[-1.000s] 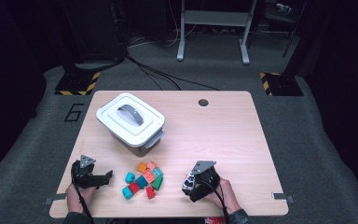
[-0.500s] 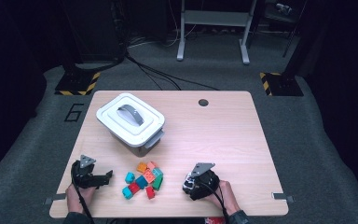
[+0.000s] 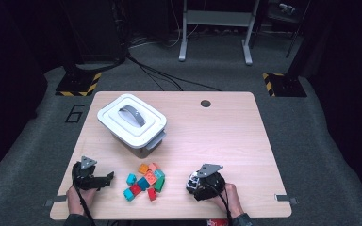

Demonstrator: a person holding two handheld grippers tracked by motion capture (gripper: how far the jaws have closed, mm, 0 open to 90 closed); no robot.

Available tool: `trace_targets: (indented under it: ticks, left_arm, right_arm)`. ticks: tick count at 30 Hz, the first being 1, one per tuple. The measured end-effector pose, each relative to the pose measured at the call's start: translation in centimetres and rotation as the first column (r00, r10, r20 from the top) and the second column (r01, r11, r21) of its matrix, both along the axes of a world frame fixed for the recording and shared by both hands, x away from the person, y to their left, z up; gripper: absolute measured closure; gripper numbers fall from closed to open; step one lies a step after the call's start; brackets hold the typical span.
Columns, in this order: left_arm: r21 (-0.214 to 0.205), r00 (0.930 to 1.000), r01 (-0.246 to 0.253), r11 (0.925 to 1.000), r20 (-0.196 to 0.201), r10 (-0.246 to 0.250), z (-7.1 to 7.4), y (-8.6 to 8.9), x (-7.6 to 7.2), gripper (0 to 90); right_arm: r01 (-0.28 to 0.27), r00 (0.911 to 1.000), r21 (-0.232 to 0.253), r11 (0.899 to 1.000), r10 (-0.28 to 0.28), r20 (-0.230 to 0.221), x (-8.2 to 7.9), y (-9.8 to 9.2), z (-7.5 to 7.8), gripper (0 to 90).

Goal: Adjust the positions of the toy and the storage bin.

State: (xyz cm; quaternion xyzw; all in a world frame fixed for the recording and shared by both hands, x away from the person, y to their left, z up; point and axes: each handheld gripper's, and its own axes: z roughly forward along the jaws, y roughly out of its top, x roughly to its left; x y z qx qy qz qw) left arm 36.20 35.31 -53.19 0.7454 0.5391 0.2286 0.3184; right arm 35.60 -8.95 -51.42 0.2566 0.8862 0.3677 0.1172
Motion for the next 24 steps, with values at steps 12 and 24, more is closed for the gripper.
trace_targets:
  ticks: [12,24]
  left_arm:
    - [0.000,1.0000,0.001,1.0000,0.000,-0.001,0.0,0.0,0.0,1.3]
    - [0.002,1.0000,0.004,1.0000,0.000,-0.004,0.0,0.0,0.0,1.5]
  right_arm:
    - [0.107,0.9932,0.046,0.993,-0.109,0.039,0.4,-2.7,1.6,25.2]
    - [0.289,0.9550,0.060,0.955,-0.292,0.051,0.6,-7.4,2.3,25.2]
